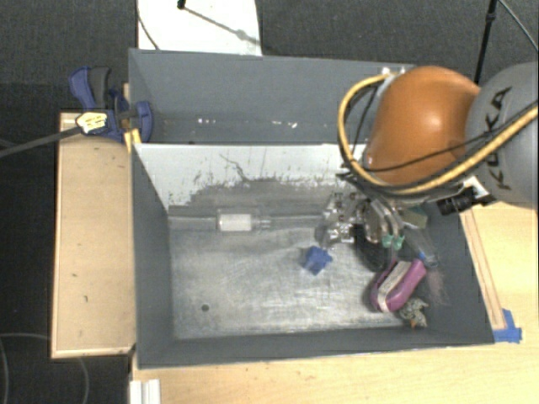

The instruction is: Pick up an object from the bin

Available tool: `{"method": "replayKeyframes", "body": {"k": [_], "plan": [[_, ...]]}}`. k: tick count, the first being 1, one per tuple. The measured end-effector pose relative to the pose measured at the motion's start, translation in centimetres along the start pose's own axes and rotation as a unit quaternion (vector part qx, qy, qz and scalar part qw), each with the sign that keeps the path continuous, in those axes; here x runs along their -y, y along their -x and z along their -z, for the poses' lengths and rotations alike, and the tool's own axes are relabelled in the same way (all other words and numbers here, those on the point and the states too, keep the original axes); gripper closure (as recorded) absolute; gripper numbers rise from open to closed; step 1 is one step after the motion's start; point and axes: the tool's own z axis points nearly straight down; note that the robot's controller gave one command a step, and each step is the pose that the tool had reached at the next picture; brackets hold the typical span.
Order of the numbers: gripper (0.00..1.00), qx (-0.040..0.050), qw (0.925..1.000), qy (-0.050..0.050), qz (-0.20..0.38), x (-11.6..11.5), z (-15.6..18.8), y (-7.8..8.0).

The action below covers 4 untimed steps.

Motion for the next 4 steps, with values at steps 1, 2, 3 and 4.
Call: {"method": "replayKeyframes", "body": {"k": [1,2,3,4], "plan": [[0.0,-0.0043,1.0,0.0,-0.002,0.0,-0.5,-0.2],[0.0,-0.007,1.0,-0.002,0.006,5.3,-8.1,3.2],[0.0,-0.0025,0.9938,0.0,0.111,3.8,-16.0,4.6],[1.0,-0.0001,0.9941,0.0,0.108,3.9,-15.5,4.8]]}}
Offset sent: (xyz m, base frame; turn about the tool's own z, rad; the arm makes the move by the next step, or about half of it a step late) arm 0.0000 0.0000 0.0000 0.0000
